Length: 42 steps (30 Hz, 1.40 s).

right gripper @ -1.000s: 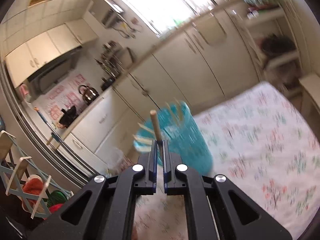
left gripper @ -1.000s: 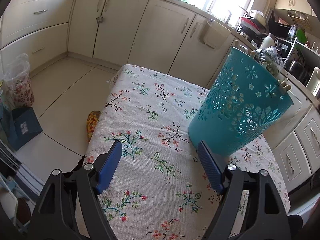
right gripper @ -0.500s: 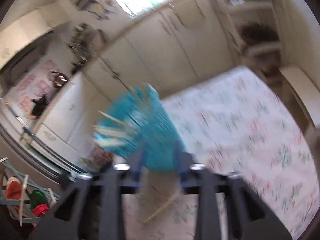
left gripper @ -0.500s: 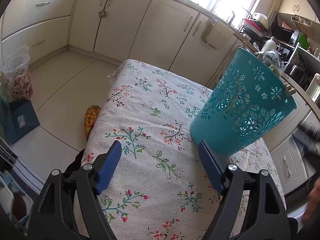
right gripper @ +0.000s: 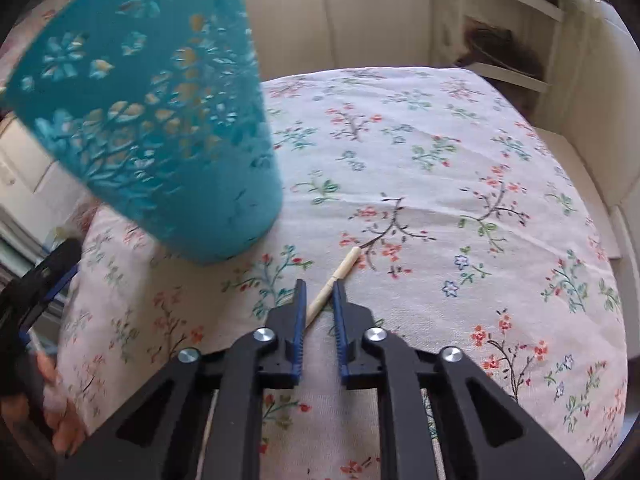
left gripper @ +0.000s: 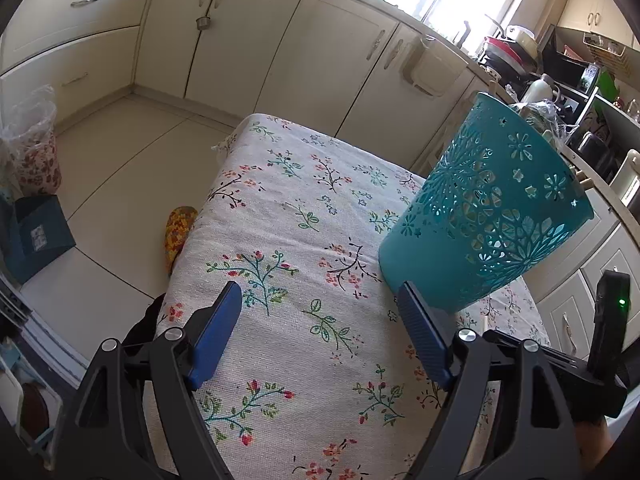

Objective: Organize utensils
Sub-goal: 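Close the right tool on the last wooden stick beside the cup, then lift the stick upright with the right tool into the teal cup and release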

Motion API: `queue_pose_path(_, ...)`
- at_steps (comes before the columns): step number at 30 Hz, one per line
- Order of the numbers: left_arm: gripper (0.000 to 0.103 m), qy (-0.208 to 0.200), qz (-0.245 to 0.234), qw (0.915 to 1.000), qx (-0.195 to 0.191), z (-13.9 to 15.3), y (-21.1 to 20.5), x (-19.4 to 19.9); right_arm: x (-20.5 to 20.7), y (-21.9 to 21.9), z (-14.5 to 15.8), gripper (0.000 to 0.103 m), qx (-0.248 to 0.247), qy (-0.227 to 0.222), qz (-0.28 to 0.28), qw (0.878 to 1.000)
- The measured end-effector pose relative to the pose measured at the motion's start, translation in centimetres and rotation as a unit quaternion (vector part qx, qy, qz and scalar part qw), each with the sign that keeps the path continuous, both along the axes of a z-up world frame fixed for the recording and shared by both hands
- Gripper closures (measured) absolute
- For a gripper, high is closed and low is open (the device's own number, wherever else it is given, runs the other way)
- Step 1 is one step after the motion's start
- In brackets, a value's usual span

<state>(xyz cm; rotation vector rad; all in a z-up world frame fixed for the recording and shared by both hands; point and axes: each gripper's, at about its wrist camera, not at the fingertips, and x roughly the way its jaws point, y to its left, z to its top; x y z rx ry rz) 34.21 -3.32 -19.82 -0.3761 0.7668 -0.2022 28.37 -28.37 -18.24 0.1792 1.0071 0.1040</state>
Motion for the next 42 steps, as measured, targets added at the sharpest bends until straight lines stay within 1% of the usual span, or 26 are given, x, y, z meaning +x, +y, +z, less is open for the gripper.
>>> queue_pose_path(1,0.027,0.0,0.0,1.0,-0.001,0.0,0.0,0.0,-0.3,-0.4,0.1,0.099,0.008,0.002,0.011,1.0)
queue_pose_path(2,0.027,0.0,0.001,1.0,-0.002,0.0,0.0,0.0,-0.4,-0.8,0.2,0.099,0.002,0.006,0.017,1.0)
queue_pose_path(5,0.027,0.002,0.002,1.0,0.0,-0.1,0.0,0.1,-0.3,-1.6,-0.1,0.099,-0.011,0.035,0.013,0.999)
queue_pose_path(8,0.026,0.004,0.002,1.0,0.001,-0.1,0.0,0.1,-1.0,-0.8,0.3,0.099,-0.052,0.029,0.039,0.997)
queue_pose_path(9,0.026,0.005,0.002,1.0,0.001,-0.1,-0.1,0.2,-0.9,-1.0,0.4,0.099,-0.046,0.036,0.035,0.998)
queue_pose_path(11,0.026,0.006,0.003,1.0,0.002,-0.2,-0.1,0.2,-0.4,-2.4,0.5,0.096,0.024,0.058,-0.002,0.998)
queue_pose_path(12,0.026,0.006,0.003,1.0,0.003,-0.1,-0.1,0.2,-0.6,-2.7,0.5,0.089,0.035,0.06,-0.013,0.997)
queue_pose_path(13,0.026,0.007,0.003,1.0,0.003,-0.2,-0.1,0.2,-0.7,-2.7,0.7,0.075,0.043,0.056,-0.021,0.997)
queue_pose_path(16,0.026,0.007,0.002,1.0,0.003,-0.2,-0.1,0.3,-1.1,-2.0,0.9,0.061,0.044,0.042,-0.037,0.997)
queue_pose_path(17,0.026,0.007,0.003,1.0,0.002,-0.2,0.0,0.3,-1.3,-1.9,1.0,0.06,0.052,0.04,-0.045,0.997)
queue_pose_path(18,0.026,0.007,0.003,1.0,0.001,-0.2,0.0,0.3,-1.4,-1.8,1.1,0.06,0.057,0.037,-0.055,0.996)
queue_pose_path(21,0.026,0.006,0.002,1.0,-0.001,-0.2,0.0,0.3,-1.6,-0.6,1.1,0.06,0.035,0.029,-0.055,0.997)
queue_pose_path(22,0.026,0.006,0.002,1.0,-0.001,-0.2,0.0,0.3,-1.5,-0.2,1.1,0.065,0.023,0.027,-0.051,0.998)
queue_pose_path(23,0.026,0.006,0.002,1.0,-0.001,-0.2,0.0,0.2,-1.1,0.5,1.1,0.069,-0.003,0.025,-0.039,0.999)
queue_pose_path(24,0.026,0.006,0.002,1.0,-0.002,-0.2,0.0,0.3,-1.3,1.3,1.2,0.075,-0.031,0.023,-0.029,0.999)
queue_pose_path(25,0.026,0.006,0.002,1.0,-0.002,-0.2,0.1,0.3,-1.5,2.0,1.2,0.088,-0.054,0.02,-0.014,0.998)
queue_pose_path(26,0.026,0.006,0.002,1.0,-0.002,-0.2,0.1,0.2,-1.9,2.3,1.3,0.09,-0.067,0.019,0.004,0.998)
queue_pose_path(27,0.026,0.006,0.002,1.0,-0.003,-0.2,0.1,0.2,-2.0,2.8,1.4,0.096,-0.075,0.021,0.023,0.997)
queue_pose_path(28,0.026,0.007,0.003,1.0,-0.003,-0.2,0.1,0.3,-2.1,3.0,1.4,0.097,-0.072,0.025,0.037,0.996)
queue_pose_path(31,0.026,0.007,0.002,1.0,-0.003,-0.3,0.0,0.3,-2.8,1.6,1.8,0.097,-0.031,0.035,0.04,0.998)
queue_pose_path(34,0.026,0.008,0.002,1.0,-0.003,-0.3,0.0,0.3,-4.3,-1.7,3.3,0.097,0.072,0.018,0.004,0.997)
queue_pose_path(36,0.026,0.008,0.001,1.0,-0.001,-0.3,-0.1,0.3,-5.2,-3.8,5.1,0.097,0.149,-0.012,-0.013,0.989)
queue_pose_path(38,0.026,0.009,0.001,1.0,0.0,-0.3,-0.2,0.3,-6.0,-5.1,7.8,0.097,0.214,-0.056,-0.02,0.975)
queue_pose_path(39,0.025,0.009,0.001,1.0,0.0,-0.3,-0.2,0.3,-6.4,-5.8,10.0,0.097,0.249,-0.094,-0.017,0.964)
queue_pose_path(40,0.025,0.009,0.002,1.0,0.001,-0.3,-0.2,0.3,-6.5,-6.1,12.3,0.097,0.265,-0.133,-0.015,0.955)
queue_pose_path(42,0.025,0.009,0.002,1.0,0.002,-0.3,-0.3,0.3,-5.9,-5.8,16.7,0.097,0.27,-0.21,-0.01,0.94)
